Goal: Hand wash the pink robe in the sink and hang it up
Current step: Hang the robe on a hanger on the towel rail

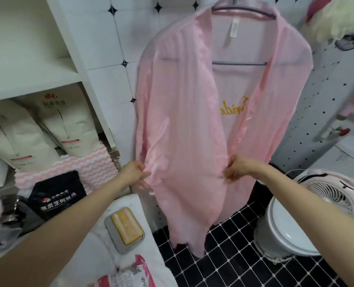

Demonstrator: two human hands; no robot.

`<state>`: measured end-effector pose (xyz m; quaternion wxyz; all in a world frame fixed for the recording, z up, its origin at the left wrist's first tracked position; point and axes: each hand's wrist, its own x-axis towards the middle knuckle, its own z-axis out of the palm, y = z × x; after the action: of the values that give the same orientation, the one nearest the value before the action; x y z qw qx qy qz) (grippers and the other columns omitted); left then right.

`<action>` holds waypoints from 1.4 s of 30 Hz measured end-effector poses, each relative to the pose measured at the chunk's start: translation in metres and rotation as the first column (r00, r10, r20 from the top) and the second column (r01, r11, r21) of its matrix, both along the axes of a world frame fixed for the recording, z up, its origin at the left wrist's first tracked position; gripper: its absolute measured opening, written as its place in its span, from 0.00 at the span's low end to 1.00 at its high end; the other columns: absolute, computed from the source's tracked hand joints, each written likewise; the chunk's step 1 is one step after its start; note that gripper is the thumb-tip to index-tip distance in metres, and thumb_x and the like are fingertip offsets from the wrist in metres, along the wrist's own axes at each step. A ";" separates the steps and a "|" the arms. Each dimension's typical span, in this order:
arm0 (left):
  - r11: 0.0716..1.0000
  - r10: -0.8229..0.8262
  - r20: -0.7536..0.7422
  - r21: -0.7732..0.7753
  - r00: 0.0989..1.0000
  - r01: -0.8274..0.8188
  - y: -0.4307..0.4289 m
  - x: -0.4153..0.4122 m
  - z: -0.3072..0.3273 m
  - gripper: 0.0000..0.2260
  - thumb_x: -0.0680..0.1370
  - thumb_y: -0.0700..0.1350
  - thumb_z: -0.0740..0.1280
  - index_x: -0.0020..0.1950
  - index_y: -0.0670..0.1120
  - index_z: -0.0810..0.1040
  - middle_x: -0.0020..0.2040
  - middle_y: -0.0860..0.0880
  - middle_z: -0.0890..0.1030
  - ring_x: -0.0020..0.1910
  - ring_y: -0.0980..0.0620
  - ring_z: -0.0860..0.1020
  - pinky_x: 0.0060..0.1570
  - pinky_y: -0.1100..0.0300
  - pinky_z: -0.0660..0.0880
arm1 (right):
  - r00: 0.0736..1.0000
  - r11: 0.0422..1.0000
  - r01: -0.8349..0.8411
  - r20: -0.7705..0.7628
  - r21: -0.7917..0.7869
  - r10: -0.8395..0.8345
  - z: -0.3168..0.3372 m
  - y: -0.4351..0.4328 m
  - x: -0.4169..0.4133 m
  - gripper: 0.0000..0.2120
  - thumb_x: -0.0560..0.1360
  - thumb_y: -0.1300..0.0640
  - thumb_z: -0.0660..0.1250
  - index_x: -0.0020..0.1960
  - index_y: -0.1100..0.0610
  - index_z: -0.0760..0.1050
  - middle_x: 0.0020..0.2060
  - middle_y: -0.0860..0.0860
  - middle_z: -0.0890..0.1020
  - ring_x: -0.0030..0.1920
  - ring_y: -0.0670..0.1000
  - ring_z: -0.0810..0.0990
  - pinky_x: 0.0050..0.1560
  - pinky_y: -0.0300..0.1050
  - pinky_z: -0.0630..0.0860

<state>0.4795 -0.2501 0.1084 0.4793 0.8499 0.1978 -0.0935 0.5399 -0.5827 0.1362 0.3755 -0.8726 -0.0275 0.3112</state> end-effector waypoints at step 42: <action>0.951 -0.309 0.793 0.272 0.526 0.148 -0.215 0.077 0.150 0.06 0.74 0.43 0.66 0.48 0.42 0.76 0.47 0.46 0.79 0.47 0.47 0.78 0.46 0.56 0.72 | 0.490 0.687 0.312 0.508 0.657 -0.709 0.102 -0.096 0.031 0.23 0.80 0.55 0.62 0.73 0.44 0.62 0.67 0.49 0.71 0.63 0.50 0.71 0.61 0.45 0.71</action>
<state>0.5568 -0.4655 0.2584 0.4243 0.8497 -0.1564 0.2711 0.5712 -0.6790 0.2381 0.6118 -0.7611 0.0191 -0.2145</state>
